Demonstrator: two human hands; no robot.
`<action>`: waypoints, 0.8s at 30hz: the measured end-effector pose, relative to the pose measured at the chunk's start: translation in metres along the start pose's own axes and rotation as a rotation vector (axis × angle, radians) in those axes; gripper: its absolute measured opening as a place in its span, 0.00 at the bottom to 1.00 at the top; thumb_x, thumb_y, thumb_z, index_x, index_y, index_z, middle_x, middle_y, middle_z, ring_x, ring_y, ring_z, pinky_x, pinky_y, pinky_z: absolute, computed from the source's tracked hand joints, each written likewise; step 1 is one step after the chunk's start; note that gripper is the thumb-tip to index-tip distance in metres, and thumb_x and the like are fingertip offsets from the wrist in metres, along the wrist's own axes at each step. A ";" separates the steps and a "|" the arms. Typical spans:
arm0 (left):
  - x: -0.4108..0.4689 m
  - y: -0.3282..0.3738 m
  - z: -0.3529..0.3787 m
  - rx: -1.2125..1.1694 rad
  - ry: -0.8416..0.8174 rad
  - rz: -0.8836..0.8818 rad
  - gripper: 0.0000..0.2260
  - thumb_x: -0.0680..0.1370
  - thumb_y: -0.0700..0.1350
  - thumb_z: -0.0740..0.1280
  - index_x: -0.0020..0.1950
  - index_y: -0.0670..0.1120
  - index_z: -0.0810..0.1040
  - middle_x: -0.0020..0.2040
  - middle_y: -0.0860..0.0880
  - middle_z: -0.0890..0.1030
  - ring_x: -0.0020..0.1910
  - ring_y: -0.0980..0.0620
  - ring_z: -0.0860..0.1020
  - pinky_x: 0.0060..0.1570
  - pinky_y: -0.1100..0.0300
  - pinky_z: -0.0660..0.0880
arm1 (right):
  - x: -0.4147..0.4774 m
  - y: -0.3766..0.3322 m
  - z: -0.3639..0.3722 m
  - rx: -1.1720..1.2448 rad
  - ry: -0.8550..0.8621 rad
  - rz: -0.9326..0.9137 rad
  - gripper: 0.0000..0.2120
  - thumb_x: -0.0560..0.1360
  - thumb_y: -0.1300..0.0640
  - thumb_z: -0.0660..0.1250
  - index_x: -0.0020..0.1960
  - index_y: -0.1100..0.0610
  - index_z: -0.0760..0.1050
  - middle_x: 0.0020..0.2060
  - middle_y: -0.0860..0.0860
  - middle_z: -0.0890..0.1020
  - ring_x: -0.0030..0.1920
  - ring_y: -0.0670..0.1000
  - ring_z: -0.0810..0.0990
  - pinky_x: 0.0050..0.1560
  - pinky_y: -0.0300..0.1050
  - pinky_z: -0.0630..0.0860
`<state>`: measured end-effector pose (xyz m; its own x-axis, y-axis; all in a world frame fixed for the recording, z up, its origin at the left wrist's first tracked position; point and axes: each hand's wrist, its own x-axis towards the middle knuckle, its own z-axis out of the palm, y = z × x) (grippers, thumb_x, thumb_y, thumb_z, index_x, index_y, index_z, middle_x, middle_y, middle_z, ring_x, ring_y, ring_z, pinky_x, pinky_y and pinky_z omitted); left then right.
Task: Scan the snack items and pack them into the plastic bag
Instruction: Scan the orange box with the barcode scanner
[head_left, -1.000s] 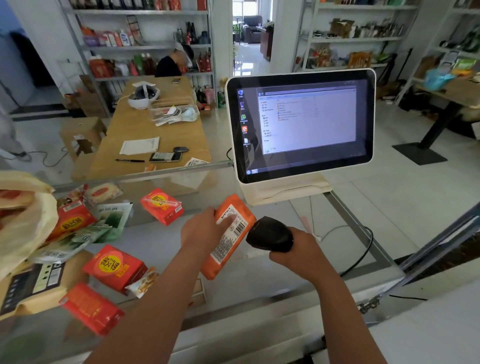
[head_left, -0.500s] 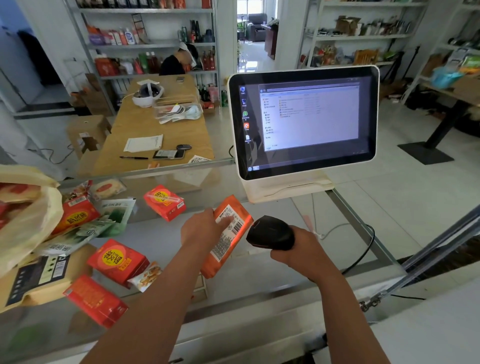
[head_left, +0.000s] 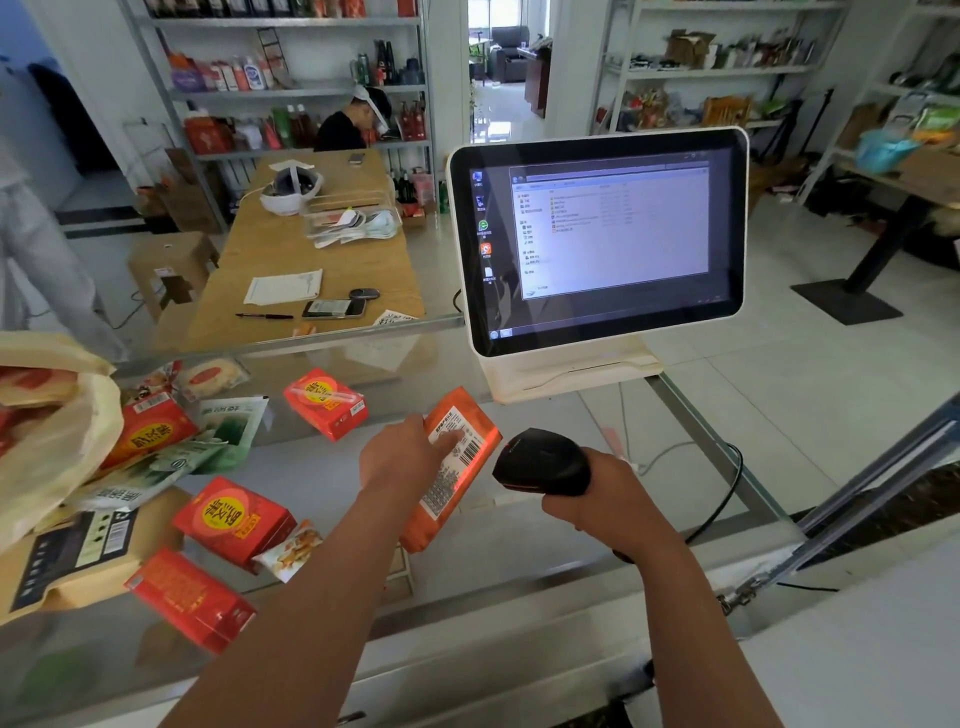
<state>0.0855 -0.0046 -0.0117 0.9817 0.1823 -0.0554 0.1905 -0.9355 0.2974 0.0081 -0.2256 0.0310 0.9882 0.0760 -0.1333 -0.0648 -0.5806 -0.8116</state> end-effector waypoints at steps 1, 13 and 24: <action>0.000 0.000 0.000 0.000 -0.002 -0.001 0.24 0.76 0.67 0.59 0.62 0.51 0.74 0.42 0.54 0.77 0.34 0.55 0.77 0.39 0.60 0.78 | 0.000 0.000 0.000 0.003 0.000 0.002 0.12 0.68 0.60 0.72 0.44 0.47 0.72 0.34 0.44 0.77 0.38 0.43 0.77 0.37 0.36 0.72; -0.001 0.001 -0.001 0.027 0.003 -0.008 0.24 0.76 0.68 0.58 0.58 0.50 0.74 0.39 0.53 0.75 0.30 0.56 0.73 0.39 0.58 0.78 | -0.004 -0.002 -0.004 0.005 -0.009 0.007 0.11 0.68 0.60 0.71 0.41 0.47 0.71 0.33 0.45 0.77 0.36 0.43 0.77 0.34 0.34 0.71; -0.004 0.002 -0.001 0.036 0.012 0.002 0.24 0.76 0.68 0.58 0.60 0.50 0.74 0.42 0.52 0.77 0.34 0.54 0.76 0.40 0.57 0.79 | -0.006 -0.002 -0.006 0.027 -0.010 0.013 0.10 0.69 0.61 0.71 0.43 0.49 0.72 0.33 0.46 0.77 0.35 0.43 0.77 0.29 0.31 0.70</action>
<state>0.0818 -0.0072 -0.0094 0.9819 0.1841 -0.0439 0.1891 -0.9462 0.2625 0.0034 -0.2301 0.0368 0.9857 0.0774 -0.1494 -0.0811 -0.5595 -0.8249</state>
